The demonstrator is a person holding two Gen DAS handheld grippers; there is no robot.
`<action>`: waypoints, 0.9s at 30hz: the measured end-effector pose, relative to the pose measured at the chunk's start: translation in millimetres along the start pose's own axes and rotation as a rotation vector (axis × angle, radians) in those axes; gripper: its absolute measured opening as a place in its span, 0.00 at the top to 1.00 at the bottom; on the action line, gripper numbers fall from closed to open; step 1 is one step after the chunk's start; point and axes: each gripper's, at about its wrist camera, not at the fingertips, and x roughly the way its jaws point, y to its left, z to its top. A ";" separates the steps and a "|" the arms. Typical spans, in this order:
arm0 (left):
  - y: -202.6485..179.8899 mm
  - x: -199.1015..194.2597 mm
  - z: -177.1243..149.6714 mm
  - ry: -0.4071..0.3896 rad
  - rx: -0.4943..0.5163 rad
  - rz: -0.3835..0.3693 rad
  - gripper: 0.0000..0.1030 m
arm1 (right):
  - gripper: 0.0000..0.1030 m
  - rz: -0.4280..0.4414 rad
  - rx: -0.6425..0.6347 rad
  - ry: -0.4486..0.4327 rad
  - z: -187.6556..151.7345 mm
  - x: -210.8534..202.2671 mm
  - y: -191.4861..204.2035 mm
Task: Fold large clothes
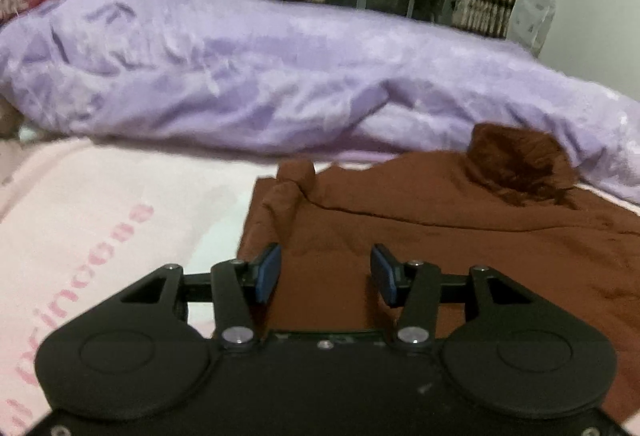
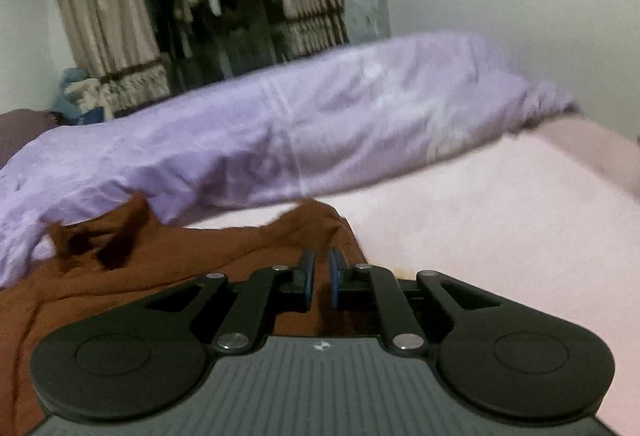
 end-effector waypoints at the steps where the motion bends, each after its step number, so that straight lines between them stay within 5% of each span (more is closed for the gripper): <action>1: 0.1 -10.3 -2.3 -0.013 0.001 -0.001 0.51 | 0.86 0.021 -0.013 -0.009 -2.9 -14.4 1.7; 7: 2.6 -55.9 -36.2 -0.033 -0.009 -0.047 0.51 | 0.84 0.073 -0.056 0.031 -29.7 -47.4 -1.0; 14: 0.7 -43.0 -64.8 0.008 0.068 0.004 0.49 | 0.86 0.031 -0.030 0.083 -53.6 -33.1 -12.2; 21: 9.3 -32.9 -74.4 0.015 0.014 -0.012 0.49 | 0.89 0.006 -0.018 0.058 -67.2 -30.1 -11.3; 24: 14.0 -34.0 -72.1 0.026 -0.005 -0.029 0.49 | 0.80 -0.026 -0.047 0.028 -60.0 -42.4 2.2; 27: 17.0 -34.0 -72.8 0.026 -0.032 -0.043 0.50 | 0.76 0.032 -0.037 -0.020 -49.8 -60.3 22.4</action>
